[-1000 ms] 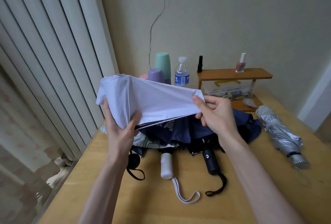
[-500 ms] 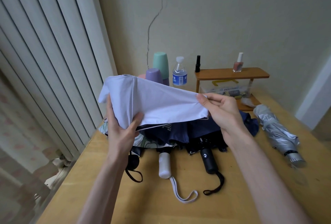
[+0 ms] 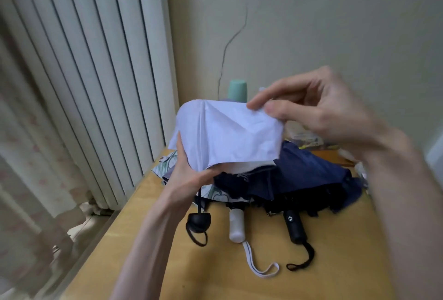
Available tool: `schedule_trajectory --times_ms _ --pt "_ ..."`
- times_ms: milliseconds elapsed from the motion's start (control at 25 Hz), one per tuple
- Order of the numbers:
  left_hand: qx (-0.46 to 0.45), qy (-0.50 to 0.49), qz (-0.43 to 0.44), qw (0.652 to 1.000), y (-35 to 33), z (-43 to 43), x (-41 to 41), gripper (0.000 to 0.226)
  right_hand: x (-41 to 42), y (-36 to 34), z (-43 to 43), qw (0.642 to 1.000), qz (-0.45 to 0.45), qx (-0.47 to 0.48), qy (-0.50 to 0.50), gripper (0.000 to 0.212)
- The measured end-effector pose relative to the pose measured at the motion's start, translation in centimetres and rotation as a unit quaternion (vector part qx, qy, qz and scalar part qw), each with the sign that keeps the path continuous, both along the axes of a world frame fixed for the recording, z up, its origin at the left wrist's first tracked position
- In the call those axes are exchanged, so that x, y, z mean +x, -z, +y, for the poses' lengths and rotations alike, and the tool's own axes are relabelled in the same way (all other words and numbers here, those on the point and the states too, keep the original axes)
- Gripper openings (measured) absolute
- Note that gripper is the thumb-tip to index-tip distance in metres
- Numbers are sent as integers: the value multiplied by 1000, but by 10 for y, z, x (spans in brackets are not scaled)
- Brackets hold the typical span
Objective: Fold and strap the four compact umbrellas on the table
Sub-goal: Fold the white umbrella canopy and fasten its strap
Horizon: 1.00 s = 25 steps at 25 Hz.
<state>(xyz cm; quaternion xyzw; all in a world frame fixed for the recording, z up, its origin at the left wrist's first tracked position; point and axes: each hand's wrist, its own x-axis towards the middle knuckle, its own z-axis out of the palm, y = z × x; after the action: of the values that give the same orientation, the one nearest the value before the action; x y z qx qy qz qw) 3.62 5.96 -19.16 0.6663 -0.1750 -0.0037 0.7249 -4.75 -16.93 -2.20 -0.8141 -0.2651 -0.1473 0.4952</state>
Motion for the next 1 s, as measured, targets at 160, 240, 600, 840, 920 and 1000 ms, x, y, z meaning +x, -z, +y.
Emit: schedule_trajectory --times_ms 160,240,600,840,920,1000 --pt "-11 -24 -30 999 -7 1 -2 107 6 -16 -2 999 -6 -47 -4 24" --pt "-9 -23 -32 999 -4 -1 -2 122 9 -11 2 999 2 -37 -3 25" --pt "-70 -67 31 995 -1 -7 -2 98 36 76 -47 974 -16 -56 221 44" --pt "-62 -105 0 993 1 -11 -2 82 24 134 -26 957 -124 -86 247 38" --pt "-73 -97 -1 993 3 -9 1 79 26 140 -26 943 -190 -48 268 17" --pt "-92 -87 5 992 5 -7 4 76 28 142 -29 923 -244 -51 292 13"
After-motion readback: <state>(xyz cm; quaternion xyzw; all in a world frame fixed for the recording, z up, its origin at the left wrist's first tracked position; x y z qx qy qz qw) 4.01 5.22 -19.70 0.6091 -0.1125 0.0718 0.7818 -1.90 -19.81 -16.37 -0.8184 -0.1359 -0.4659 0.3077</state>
